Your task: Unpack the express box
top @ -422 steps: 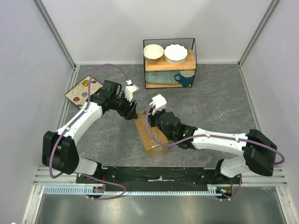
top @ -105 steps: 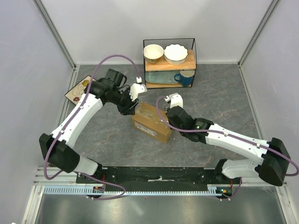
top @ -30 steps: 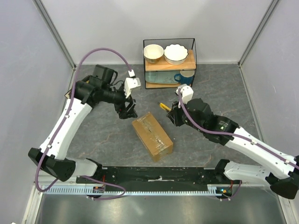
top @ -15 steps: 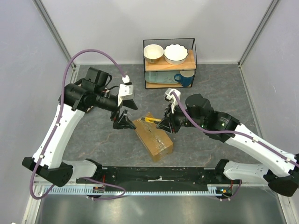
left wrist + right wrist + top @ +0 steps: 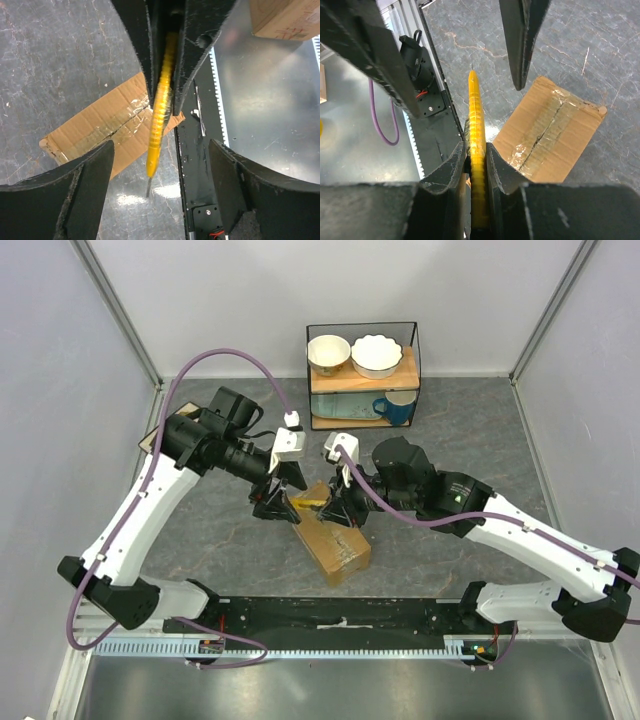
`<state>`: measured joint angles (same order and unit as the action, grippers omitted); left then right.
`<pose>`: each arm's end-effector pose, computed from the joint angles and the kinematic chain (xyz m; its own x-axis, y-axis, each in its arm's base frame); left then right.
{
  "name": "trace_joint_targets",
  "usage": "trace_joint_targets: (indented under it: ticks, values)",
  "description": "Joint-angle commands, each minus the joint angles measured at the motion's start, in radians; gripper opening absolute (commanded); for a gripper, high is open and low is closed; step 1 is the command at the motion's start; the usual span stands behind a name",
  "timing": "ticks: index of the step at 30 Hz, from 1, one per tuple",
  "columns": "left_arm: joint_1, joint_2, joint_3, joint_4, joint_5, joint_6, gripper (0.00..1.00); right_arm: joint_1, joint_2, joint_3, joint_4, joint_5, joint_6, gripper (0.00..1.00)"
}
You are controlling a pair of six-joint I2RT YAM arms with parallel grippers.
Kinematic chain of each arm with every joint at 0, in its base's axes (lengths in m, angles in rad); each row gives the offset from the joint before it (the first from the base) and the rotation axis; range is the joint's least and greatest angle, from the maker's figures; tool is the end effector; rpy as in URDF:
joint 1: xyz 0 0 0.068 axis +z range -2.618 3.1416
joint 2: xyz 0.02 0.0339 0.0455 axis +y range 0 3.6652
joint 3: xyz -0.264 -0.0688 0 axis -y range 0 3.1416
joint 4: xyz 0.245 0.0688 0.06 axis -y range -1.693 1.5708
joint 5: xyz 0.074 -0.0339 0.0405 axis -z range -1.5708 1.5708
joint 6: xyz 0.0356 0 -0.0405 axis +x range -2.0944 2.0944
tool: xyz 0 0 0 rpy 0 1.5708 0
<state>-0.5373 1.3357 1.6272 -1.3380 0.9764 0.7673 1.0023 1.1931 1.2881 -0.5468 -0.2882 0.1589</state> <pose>0.1764 -0.1394 0.4168 -0.0890 0.5055 -0.8582 0.9790 -0.1141 -0.1687 0.1304 0.2230 0.3947 -0.3817 -0.3157 -0.8687 -0.8965 0.3551 0.2649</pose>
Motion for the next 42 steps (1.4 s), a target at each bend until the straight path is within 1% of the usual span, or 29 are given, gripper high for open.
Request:
trace_joint_targets:
  ticks: [1,4,5,7,8,10,11,13,14,16,18,19,20,21,22,23,24,25,28,29,32,34,35,36,38,39,42]
  values:
    - [-0.015,0.014,0.005,-0.07,-0.047,0.066,0.8,0.013,0.003,0.074,-0.008,0.007,-0.045,0.02]
    - [-0.023,0.04,0.019,-0.139,-0.071,0.115,0.69,0.012,0.008,0.094,-0.031,0.014,-0.061,0.02]
    - [-0.023,0.048,0.023,-0.15,-0.079,0.128,0.63,0.012,0.011,0.099,-0.038,0.014,-0.064,0.01]
    - [-0.024,0.069,0.037,-0.17,-0.088,0.136,0.56,0.013,0.019,0.111,-0.048,0.011,-0.068,0.01]
    - [-0.026,0.075,0.043,-0.182,-0.09,0.139,0.49,0.012,0.02,0.115,-0.048,0.008,-0.068,0.02]
    - [-0.029,0.089,0.054,-0.19,-0.09,0.139,0.42,0.013,0.031,0.122,-0.053,0.009,-0.071,0.01]
    - [-0.03,0.092,0.056,-0.199,-0.09,0.139,0.32,0.013,0.031,0.123,-0.053,0.011,-0.073,0.01]
    - [-0.032,0.092,0.054,-0.199,-0.093,0.141,0.21,0.013,0.034,0.125,-0.056,0.023,-0.078,0.01]
    - [-0.032,0.088,0.051,-0.199,-0.091,0.144,0.13,0.015,0.033,0.126,-0.058,0.03,-0.084,0.01]
    - [-0.032,0.076,0.039,-0.198,-0.085,0.147,0.06,0.013,0.037,0.134,-0.067,0.052,-0.091,0.01]
    - [-0.032,0.071,0.027,-0.179,-0.071,0.139,0.05,0.013,0.036,0.149,-0.073,0.101,-0.098,0.1]
    - [-0.032,0.065,0.02,-0.167,-0.067,0.112,0.03,0.013,0.028,0.151,-0.068,0.119,-0.099,0.16]
    - [-0.032,0.057,0.013,-0.146,-0.058,0.092,0.02,0.013,0.019,0.146,-0.059,0.138,-0.099,0.34]
    - [-0.027,0.05,-0.009,-0.089,-0.035,0.072,0.02,0.013,-0.012,0.139,-0.03,0.153,-0.09,0.46]
    - [-0.026,0.04,-0.022,-0.057,-0.018,0.014,0.02,0.012,-0.036,0.12,-0.003,0.17,-0.082,0.54]
    - [-0.023,0.017,-0.038,-0.015,0.001,-0.017,0.02,0.012,-0.062,0.084,0.025,0.178,-0.078,0.68]
    - [-0.023,0.007,-0.068,0.017,0.036,-0.049,0.02,0.007,-0.108,0.071,0.056,0.185,-0.07,0.71]
    - [-0.023,-0.003,-0.081,0.081,0.053,-0.109,0.02,0.004,-0.124,0.065,0.059,0.192,-0.067,0.74]
    - [-0.016,-0.038,-0.116,0.173,0.088,-0.204,0.02,-0.008,-0.182,0.045,0.068,0.205,-0.053,0.84]
    - [-0.012,-0.05,-0.122,0.187,0.097,-0.218,0.02,-0.01,-0.21,0.033,0.074,0.204,-0.045,0.9]
    - [0.019,-0.079,-0.132,0.282,0.136,-0.301,0.02,-0.014,-0.249,0.004,0.108,0.196,-0.006,0.97]
    - [0.051,-0.089,-0.125,0.331,0.176,-0.371,0.02,-0.019,-0.257,-0.016,0.166,0.178,0.036,0.98]
    - [0.06,-0.092,-0.115,0.385,0.189,-0.396,0.02,-0.034,-0.254,-0.042,0.204,0.134,0.054,0.98]
    - [0.075,-0.084,-0.106,0.404,0.214,-0.425,0.02,-0.043,-0.239,-0.035,0.243,0.11,0.066,0.98]
    - [0.095,-0.069,-0.063,0.431,0.254,-0.488,0.02,-0.066,-0.193,0.012,0.246,0.095,0.082,0.98]
    - [0.121,-0.053,-0.049,0.438,0.305,-0.511,0.02,-0.071,-0.19,0.014,0.277,0.08,0.087,0.98]
    - [0.161,-0.043,-0.02,0.461,0.383,-0.581,0.02,-0.094,-0.184,0.01,0.362,0.029,0.134,0.98]
